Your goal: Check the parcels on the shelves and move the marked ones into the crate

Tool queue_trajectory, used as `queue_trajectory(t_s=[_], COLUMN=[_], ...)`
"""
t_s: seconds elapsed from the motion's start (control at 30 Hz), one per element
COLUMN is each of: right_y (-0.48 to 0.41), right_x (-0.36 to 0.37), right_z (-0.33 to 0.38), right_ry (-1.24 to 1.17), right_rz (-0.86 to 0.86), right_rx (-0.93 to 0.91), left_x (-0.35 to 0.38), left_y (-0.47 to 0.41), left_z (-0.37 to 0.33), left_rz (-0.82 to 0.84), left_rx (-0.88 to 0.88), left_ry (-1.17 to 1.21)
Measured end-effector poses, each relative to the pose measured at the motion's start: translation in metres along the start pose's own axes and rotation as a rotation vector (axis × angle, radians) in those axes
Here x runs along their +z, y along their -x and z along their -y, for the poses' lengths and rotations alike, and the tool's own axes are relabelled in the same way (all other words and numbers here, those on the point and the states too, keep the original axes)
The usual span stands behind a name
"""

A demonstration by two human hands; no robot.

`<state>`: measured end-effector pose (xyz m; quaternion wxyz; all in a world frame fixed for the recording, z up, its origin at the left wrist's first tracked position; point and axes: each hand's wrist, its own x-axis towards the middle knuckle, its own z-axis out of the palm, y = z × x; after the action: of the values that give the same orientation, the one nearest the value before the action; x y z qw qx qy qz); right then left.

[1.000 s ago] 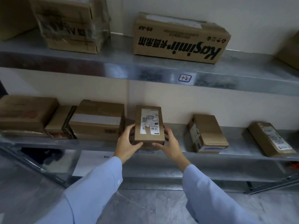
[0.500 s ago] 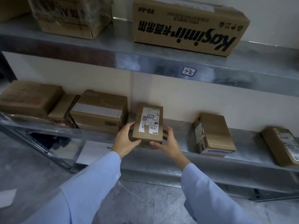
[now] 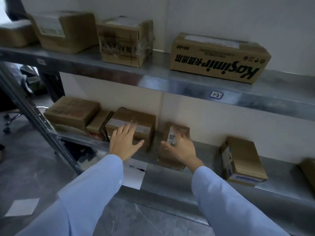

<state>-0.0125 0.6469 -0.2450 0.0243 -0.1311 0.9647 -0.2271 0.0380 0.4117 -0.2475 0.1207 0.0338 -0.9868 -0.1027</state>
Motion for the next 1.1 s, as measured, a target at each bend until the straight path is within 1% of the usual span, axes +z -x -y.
queue_trajectory(t_s=[0.13,0.2,0.3,0.43,0.53,0.67,0.77,0.87,1.1], right_y=[-0.015,-0.028,-0.046,-0.062,-0.069,-0.071,-0.071,-0.071,-0.064], right_x=[0.007,0.011,0.02,0.037,0.048,0.063,0.071,0.075,0.072], right_z=[0.031,0.047,0.068,0.084,0.093,0.097,0.099,0.1,0.107], right_ry=[-0.059,-0.062,-0.104,-0.112,-0.136,-0.203,-0.278,-0.344,-0.373], right_rz=[0.068,0.072,0.093,0.14,0.162,0.148,0.121,0.08,-0.01], right_rx=[-0.065,-0.083,-0.024,0.064,0.115,0.223,0.267,0.289,0.254], left_x=[-0.012,-0.018,-0.022,-0.013,-0.004,0.006,0.013,0.016,0.009], left_y=[-0.015,-0.026,-0.043,-0.064,-0.077,-0.092,-0.097,-0.1,-0.091], left_z=[0.042,0.065,0.097,0.129,0.146,0.16,0.163,0.164,0.167], left_rz=[-0.011,-0.007,0.049,0.166,0.245,0.362,0.407,0.412,0.377], left_rx=[-0.049,-0.053,-0.043,-0.061,-0.023,0.0,0.009,-0.007,-0.035], left_ry=[-0.023,-0.027,-0.024,0.12,0.141,0.255,0.291,0.359,0.582])
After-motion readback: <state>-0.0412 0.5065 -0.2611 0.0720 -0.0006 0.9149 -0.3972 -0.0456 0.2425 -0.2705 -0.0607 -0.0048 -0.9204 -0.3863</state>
